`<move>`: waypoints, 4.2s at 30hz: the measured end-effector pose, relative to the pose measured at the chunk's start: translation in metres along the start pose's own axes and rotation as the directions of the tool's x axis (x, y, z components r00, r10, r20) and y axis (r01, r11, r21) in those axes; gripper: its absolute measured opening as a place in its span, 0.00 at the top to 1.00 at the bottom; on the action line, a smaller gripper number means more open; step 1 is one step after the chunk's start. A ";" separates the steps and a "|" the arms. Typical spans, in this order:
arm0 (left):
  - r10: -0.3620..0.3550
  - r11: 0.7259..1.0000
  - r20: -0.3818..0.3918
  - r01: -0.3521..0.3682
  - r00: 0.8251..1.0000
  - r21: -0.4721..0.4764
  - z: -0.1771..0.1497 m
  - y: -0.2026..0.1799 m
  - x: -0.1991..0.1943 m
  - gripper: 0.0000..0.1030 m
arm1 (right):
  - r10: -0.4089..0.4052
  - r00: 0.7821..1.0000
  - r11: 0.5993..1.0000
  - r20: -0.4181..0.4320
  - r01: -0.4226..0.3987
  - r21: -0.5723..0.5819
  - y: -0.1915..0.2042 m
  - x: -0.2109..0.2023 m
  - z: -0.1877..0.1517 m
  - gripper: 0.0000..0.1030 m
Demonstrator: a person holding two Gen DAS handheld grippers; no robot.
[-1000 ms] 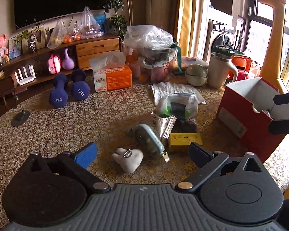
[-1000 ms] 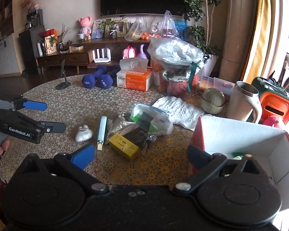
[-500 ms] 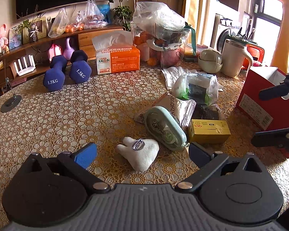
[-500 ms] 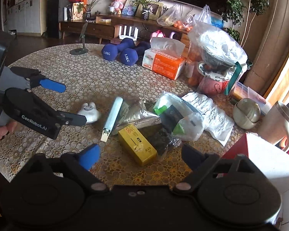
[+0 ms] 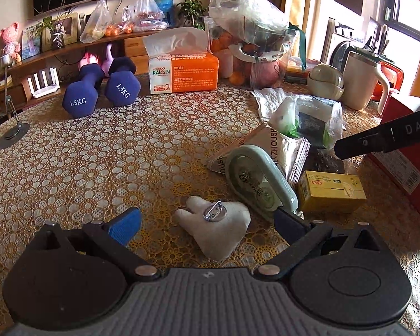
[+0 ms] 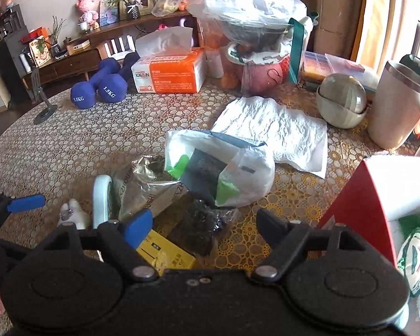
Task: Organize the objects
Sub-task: 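Grasp the white tooth plush with the left gripper while the right grasps the dark wrapped item, then carry the tooth plush and dark wrapped item over the red shoebox, then lower both items into the box and open both grippers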
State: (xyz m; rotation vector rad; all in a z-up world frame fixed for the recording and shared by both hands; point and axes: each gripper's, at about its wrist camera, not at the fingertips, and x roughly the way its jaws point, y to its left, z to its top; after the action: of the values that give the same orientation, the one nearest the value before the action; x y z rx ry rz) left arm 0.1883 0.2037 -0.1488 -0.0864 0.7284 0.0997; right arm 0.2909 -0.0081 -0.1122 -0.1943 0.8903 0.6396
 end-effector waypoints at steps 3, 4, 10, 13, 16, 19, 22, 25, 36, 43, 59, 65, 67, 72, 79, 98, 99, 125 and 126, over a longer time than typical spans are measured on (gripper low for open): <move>-0.002 1.000 -0.001 0.002 1.000 -0.001 0.000 0.001 0.003 0.02 | 0.000 1.000 1.000 -0.020 0.001 0.022 0.000 0.010 0.000 0.26; -0.005 1.000 -0.002 0.005 1.000 0.002 0.000 0.001 0.004 0.02 | 0.002 1.000 1.000 -0.027 -0.002 0.029 0.000 0.013 0.001 0.28; -0.019 1.000 -0.015 0.019 1.000 0.010 -0.001 0.001 0.010 0.19 | 0.012 0.998 0.999 -0.061 -0.009 0.050 0.001 0.026 -0.001 0.34; -0.025 1.000 -0.023 0.025 0.999 0.005 -0.001 0.002 0.011 0.32 | 0.014 0.998 0.998 -0.066 -0.009 0.062 0.000 0.029 -0.002 0.38; -0.027 1.000 -0.026 0.028 0.999 0.014 -0.001 0.000 0.011 0.40 | 0.013 0.998 0.997 -0.068 -0.008 0.073 -0.002 0.030 -0.002 0.43; -0.026 0.999 -0.024 0.027 0.999 0.027 -0.002 -0.003 0.010 0.40 | 0.011 0.998 0.997 -0.066 -0.006 0.082 -0.004 0.029 -0.003 0.48; -0.019 0.999 -0.025 0.020 1.000 0.044 -0.002 -0.006 0.010 0.41 | -0.001 0.997 0.996 -0.071 0.008 0.088 -0.006 0.029 -0.004 0.55; -0.011 0.999 -0.030 0.013 0.999 0.053 -0.001 -0.008 0.009 0.42 | 0.002 0.998 0.996 -0.066 0.005 0.093 -0.007 0.027 -0.005 0.61; 0.007 0.999 -0.028 -0.006 1.000 0.053 0.007 -0.006 -0.008 0.43 | 0.020 1.000 0.993 -0.010 -0.019 0.114 -0.012 0.001 -0.004 0.72; 0.011 0.997 -0.025 -0.009 1.000 0.072 0.013 -0.012 -0.032 0.43 | 0.059 0.998 0.991 0.015 -0.061 0.122 -0.016 -0.033 -0.008 0.73; -0.064 0.986 -0.001 0.063 0.998 0.157 0.045 -0.076 -0.116 0.43 | 0.111 0.987 0.986 0.113 -0.124 0.112 -0.032 -0.149 -0.024 0.73; -0.134 0.967 0.020 0.127 0.991 0.222 0.056 -0.125 -0.145 0.43 | 0.100 0.983 0.985 0.153 -0.119 0.125 -0.049 -0.186 -0.035 0.73; -0.153 0.960 0.024 0.142 0.988 0.241 0.058 -0.140 -0.151 0.43 | 0.089 0.982 0.984 0.167 -0.113 0.138 -0.055 -0.195 -0.039 0.73; -0.207 0.941 0.033 0.190 0.978 0.282 0.064 -0.178 -0.160 0.43 | 0.067 0.979 0.981 0.190 -0.099 0.165 -0.075 -0.215 -0.050 0.73; -0.276 0.903 0.034 0.247 0.961 0.352 0.074 -0.234 -0.161 0.43 | 0.007 0.973 0.977 0.232 -0.056 0.205 -0.112 -0.240 -0.057 0.72; -0.257 0.866 -0.040 0.248 0.966 0.434 0.099 -0.340 -0.074 0.43 | -0.131 0.975 0.947 0.177 0.070 0.313 -0.218 -0.223 -0.072 0.72; -0.249 0.868 -0.051 0.246 0.967 0.432 0.100 -0.343 -0.067 0.43 | -0.132 0.977 0.945 0.168 0.073 0.318 -0.223 -0.219 -0.072 0.72; -0.124 0.872 -0.283 0.240 0.951 0.426 0.088 -0.389 0.058 0.42 | -0.197 0.980 0.912 -0.022 0.191 0.362 -0.272 -0.113 -0.072 0.71; -0.125 0.870 -0.296 0.249 0.947 0.426 0.088 -0.389 0.060 0.42 | -0.197 0.980 0.912 -0.025 0.193 0.361 -0.272 -0.112 -0.073 0.71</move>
State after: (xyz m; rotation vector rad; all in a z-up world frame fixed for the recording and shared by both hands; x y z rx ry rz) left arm 0.3378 -0.1687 -0.1061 0.2902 0.9865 -0.2806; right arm 0.3525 -0.3041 -0.0986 0.0538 0.9478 0.2808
